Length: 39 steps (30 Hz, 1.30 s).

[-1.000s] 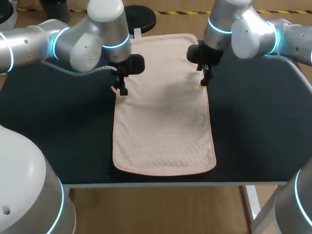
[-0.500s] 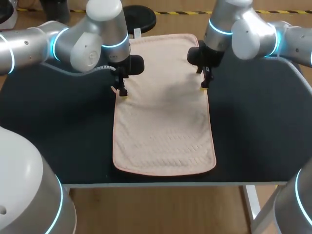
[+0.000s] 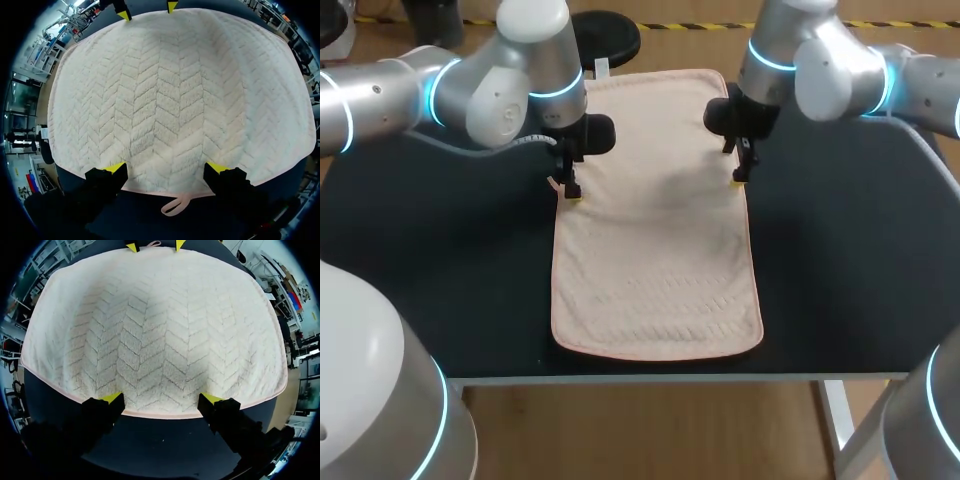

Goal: Fold the towel

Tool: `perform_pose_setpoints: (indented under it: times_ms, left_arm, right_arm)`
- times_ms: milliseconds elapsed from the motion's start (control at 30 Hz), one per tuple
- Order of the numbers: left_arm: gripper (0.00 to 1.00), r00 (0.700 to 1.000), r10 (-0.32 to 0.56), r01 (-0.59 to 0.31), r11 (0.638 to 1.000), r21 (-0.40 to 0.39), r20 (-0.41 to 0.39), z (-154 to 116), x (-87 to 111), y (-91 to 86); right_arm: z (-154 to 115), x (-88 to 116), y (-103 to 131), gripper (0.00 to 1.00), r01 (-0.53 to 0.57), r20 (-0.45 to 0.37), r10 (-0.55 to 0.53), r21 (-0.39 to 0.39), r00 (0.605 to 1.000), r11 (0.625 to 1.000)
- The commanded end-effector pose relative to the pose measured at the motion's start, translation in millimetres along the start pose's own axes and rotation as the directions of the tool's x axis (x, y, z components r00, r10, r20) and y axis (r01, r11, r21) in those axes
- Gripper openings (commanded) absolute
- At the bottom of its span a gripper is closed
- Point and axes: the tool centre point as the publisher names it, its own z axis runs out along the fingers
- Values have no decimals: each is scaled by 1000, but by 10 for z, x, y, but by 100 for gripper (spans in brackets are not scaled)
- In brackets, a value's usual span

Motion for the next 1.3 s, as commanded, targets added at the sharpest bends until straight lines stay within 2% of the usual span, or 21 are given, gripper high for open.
perform_pose_setpoints:
  times_ms: [33,500,933,967,1000,1033,1067,1100,1300]
  left_arm:
    - [100,1000,1,-1,1000,-5,-10,51,-42,-13]
    - [100,1000,14,-14,1000,2,-24,113,-76,-20]
    - [100,999,21,-21,1000,6,-33,169,-8,-22]
    - [91,999,21,-20,1000,6,-33,174,-5,-21]
    - [47,999,21,-20,1000,6,-33,176,-3,-21]
    - [40,999,20,-19,1000,6,-33,177,-3,-21]
    - [23,999,19,-19,1000,7,-32,178,-3,-21]
    - [0,999,19,-19,1000,8,-32,178,-3,-21]
    - [0,999,20,-20,1000,15,-27,153,-13,-20]
  right_arm:
    - [42,-65,7,100,3,-15,-3,0,1000,1000]
    - [124,-59,6,100,4,-44,-4,3,999,1000]
    - [125,-22,7,100,-4,-42,4,1,999,1000]
    - [125,-22,9,100,-3,-41,3,0,999,1000]
    - [126,-21,10,100,-3,-40,3,0,999,1000]
    - [126,-21,11,100,-2,-38,2,0,999,1000]
    - [126,-21,11,53,-2,-35,2,0,999,1000]
    - [122,-19,13,0,0,-33,0,0,999,1000]
    - [94,-1,11,0,0,-21,0,-3,1000,1000]
